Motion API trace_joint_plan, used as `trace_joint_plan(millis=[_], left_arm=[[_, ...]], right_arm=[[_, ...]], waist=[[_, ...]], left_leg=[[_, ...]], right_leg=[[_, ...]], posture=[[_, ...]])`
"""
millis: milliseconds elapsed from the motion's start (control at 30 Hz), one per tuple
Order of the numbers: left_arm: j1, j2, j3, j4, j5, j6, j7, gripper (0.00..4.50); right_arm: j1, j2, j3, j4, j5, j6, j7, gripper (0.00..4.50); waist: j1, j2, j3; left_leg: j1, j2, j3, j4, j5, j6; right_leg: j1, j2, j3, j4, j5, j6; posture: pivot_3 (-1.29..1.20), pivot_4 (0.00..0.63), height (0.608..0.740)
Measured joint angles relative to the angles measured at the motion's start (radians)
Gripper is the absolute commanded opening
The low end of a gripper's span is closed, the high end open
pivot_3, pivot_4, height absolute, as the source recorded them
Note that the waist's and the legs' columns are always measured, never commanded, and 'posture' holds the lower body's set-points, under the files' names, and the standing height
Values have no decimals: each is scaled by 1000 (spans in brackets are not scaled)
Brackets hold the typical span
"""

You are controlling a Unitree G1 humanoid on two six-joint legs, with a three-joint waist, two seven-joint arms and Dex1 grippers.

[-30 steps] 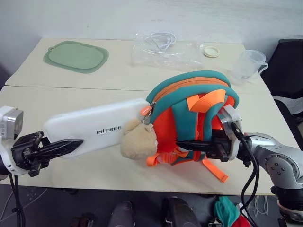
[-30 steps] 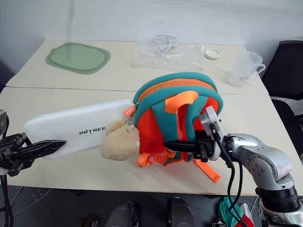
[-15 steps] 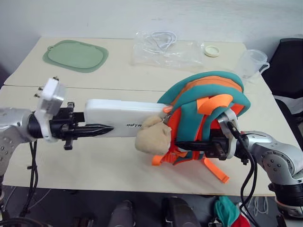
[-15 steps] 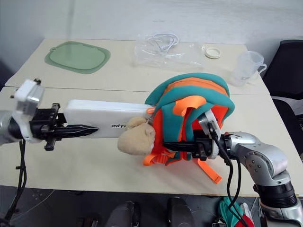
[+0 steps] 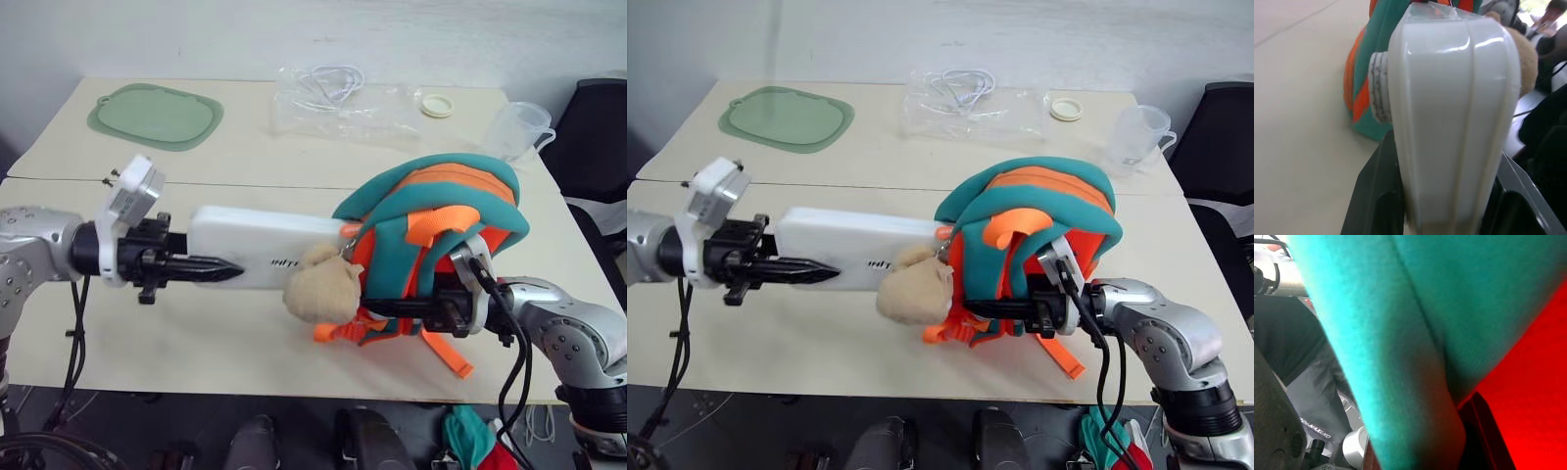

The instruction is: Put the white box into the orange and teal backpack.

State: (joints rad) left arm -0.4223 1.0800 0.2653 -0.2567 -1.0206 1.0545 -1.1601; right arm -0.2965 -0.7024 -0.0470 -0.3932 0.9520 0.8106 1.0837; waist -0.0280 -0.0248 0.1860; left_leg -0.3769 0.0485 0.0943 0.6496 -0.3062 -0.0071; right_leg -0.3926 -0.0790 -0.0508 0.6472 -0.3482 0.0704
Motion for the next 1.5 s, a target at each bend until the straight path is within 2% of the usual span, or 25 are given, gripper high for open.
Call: trace_joint_plan(millis=[100,267,333,433,567,800,967,1067,1200,1267,1367,1500], left_arm=[[16,-23,26,34,-25,21,-2,1307],[-4,-61,-19,32,42,-73,-20,1307],[-76,-109,-77,29,126,-156,-10,1307],[-205,-241,-170,30,261,-261,94,1307],[-266,-243,-273,-11,372,-337,112,1307],[-350,-340,-358,-39,383,-231,166,1307],[-412,-468,-437,62,422,-235,190,1307],[-441,-551,-504,140,492,-310,180,1307],[-456,-616,-555,208,568,-410,163,1307],[-455,-634,-546,232,570,-425,161,2043],[-449,-626,-496,233,551,-424,148,2885],[-413,-507,-405,227,495,-422,32,4075]], right_arm=[[1,0,-1,-3,2,0,-5,45],[7,-1,-6,-4,4,3,-8,45],[12,-8,-14,-5,10,8,-11,45],[6,-10,-27,-6,18,18,-18,45],[5,-10,-27,-21,26,25,-20,45],[8,-11,-28,-36,38,44,-28,45],[7,-11,-27,-37,44,47,-33,45],[5,-10,-26,-38,45,47,-38,45],[4,-9,-24,-38,44,44,-49,45],[5,-8,-25,-39,44,42,-58,45],[9,-5,-25,-49,44,40,-77,45],[29,-2,-28,-63,44,34,-92,45]], waist=[[2,0,0],[5,0,0],[13,0,0],[31,0,0],[19,0,0],[21,0,0],[27,0,0],[28,0,0],[26,0,0],[26,0,0],[24,0,0],[18,0,0]], left_leg=[[0,0,0,1,0,0],[0,-1,0,1,0,0],[0,-2,0,1,1,1],[-1,-2,0,4,1,1],[-1,-1,3,2,0,2],[-1,-1,2,5,1,1],[-1,-1,2,6,1,2],[-2,-1,2,7,1,2],[-2,-1,2,8,1,2],[-2,-1,2,9,1,2],[-2,-1,2,9,1,2],[-1,0,1,9,1,1]], right_leg=[[0,0,0,1,0,0],[0,-1,0,1,0,0],[1,-1,0,1,0,0],[1,0,0,1,1,2],[0,1,2,0,1,2],[0,1,2,2,1,2],[0,1,1,3,1,2],[0,1,1,3,1,2],[0,2,1,4,1,2],[0,2,1,5,1,2],[0,1,2,6,1,2],[0,2,1,6,1,2]], posture=[[0,150,740],[0,150,740],[0,150,740],[0,150,740],[0,150,740],[0,150,740],[0,150,740],[0,150,740],[0,150,740],[0,150,740],[0,150,740],[0,150,740]])
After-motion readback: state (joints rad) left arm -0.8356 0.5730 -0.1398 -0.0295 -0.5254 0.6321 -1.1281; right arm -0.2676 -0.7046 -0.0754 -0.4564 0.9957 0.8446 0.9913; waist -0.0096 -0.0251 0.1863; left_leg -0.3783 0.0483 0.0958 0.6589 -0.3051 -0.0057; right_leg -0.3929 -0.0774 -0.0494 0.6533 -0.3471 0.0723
